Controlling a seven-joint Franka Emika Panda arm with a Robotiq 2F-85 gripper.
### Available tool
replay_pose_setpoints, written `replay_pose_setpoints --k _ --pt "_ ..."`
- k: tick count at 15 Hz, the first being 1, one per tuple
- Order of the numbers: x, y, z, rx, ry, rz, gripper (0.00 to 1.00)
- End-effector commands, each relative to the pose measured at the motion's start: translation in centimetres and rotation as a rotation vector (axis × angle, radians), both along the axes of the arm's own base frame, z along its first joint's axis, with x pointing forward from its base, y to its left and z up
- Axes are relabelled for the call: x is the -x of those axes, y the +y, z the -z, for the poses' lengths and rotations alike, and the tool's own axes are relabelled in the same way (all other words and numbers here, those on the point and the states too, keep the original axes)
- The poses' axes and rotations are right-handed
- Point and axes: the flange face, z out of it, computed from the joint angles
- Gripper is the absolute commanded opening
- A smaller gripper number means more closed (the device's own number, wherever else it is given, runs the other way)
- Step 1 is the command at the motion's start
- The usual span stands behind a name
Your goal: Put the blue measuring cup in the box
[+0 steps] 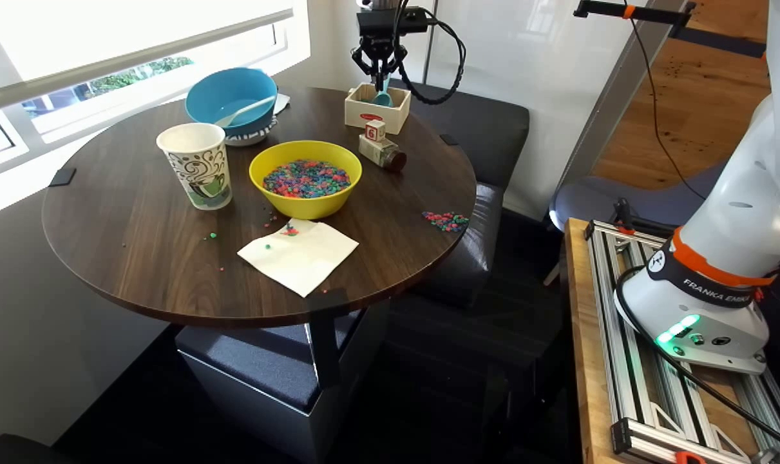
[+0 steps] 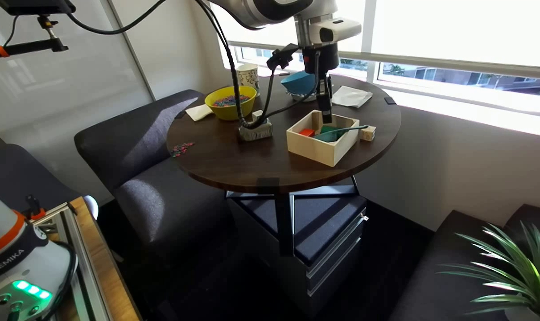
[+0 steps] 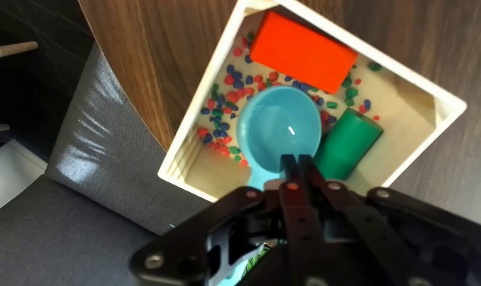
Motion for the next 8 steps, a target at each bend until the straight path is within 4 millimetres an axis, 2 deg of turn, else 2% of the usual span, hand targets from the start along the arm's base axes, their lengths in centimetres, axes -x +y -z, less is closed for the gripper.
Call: replay_pose_setpoints --k 1,3,6,7,8 --pt "-0.7 0.2 -0.2 -0.012 0.013 0.009 0.37" --pt "-0.6 1.6 -1.4 -0.020 0.014 -0.029 0.53" --pt "-0.1 5.8 -4.9 -0.025 -0.028 -0.151 0.75" --pt "-1.2 3.1 -2.7 -0.007 -0.019 -0.091 0.56" --pt "-1.4 4.3 -3.8 -0.009 -0.034 -0.115 0.65"
